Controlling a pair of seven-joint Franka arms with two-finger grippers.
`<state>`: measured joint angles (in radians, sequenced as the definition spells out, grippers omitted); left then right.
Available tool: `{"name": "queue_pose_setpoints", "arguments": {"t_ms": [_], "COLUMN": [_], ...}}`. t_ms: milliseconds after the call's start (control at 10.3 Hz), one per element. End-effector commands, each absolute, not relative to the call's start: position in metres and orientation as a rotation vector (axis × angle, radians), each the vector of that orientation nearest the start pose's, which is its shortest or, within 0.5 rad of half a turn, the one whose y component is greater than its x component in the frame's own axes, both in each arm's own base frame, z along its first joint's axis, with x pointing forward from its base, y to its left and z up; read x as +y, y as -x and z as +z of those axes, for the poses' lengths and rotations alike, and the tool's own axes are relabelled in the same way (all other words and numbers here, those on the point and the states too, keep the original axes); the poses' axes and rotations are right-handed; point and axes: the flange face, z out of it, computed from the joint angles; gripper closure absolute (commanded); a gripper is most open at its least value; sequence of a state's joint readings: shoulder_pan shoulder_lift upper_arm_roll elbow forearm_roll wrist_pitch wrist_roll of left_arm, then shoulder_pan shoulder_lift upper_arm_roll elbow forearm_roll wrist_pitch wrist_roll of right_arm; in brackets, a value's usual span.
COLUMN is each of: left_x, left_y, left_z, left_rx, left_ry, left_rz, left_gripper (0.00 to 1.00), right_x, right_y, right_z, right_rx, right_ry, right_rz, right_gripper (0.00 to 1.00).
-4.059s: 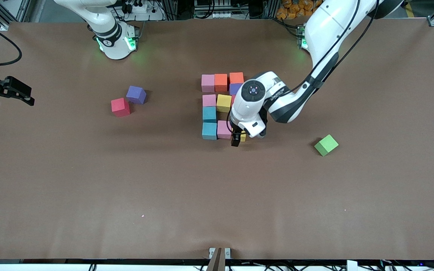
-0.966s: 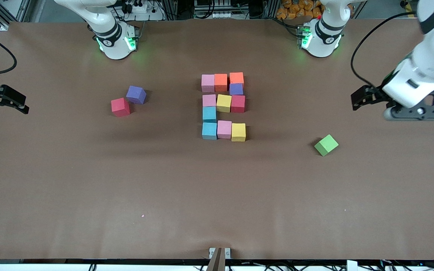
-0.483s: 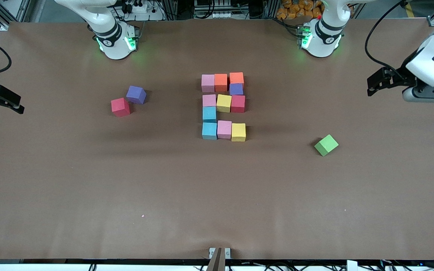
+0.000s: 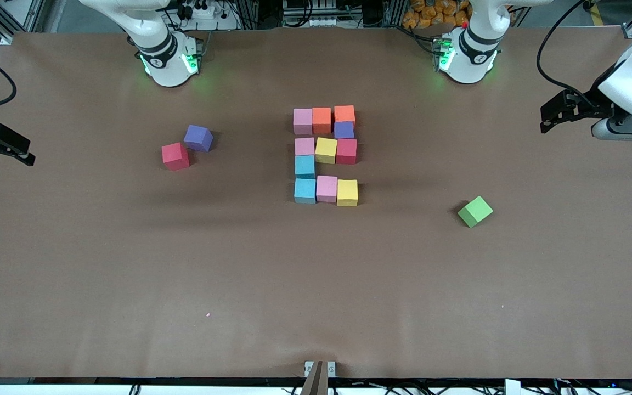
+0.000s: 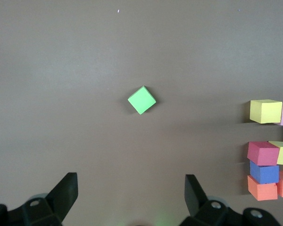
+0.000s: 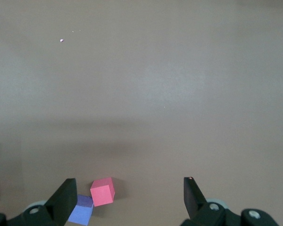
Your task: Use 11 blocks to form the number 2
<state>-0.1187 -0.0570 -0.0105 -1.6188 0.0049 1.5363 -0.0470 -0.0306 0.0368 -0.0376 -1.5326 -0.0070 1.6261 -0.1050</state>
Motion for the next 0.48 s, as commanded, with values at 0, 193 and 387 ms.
{"name": "queue_pose_setpoints", "arguments": {"t_ms": [0,193,387], "left_x": [-0.0725,-0.0742,-0.0742], "left_y": [-0.5214,-0.5206,-0.5206], "left_z": [0.6366,0.6375,0.6375], "left_rx": [0.162,0.165,0.136], "left_ry": [3.144,3.145,3.146], "left_rz": [0.028,0.025,0.025], "left_gripper": [0.00,0.00,0.00], "right_x": [-0.0379,-0.0361,-0.0370], "right_y": [-0.5705,-0.5709,-0.5709], "right_z": [0.6307,0.6297,0.6297], "right_rx": [-0.041,-0.046,-0.044], "right_ry": [3.150,3.150,3.150], "right_rz": [-0.086,-0.081,-0.081], "right_gripper": [0.00,0.00,0.00]}}
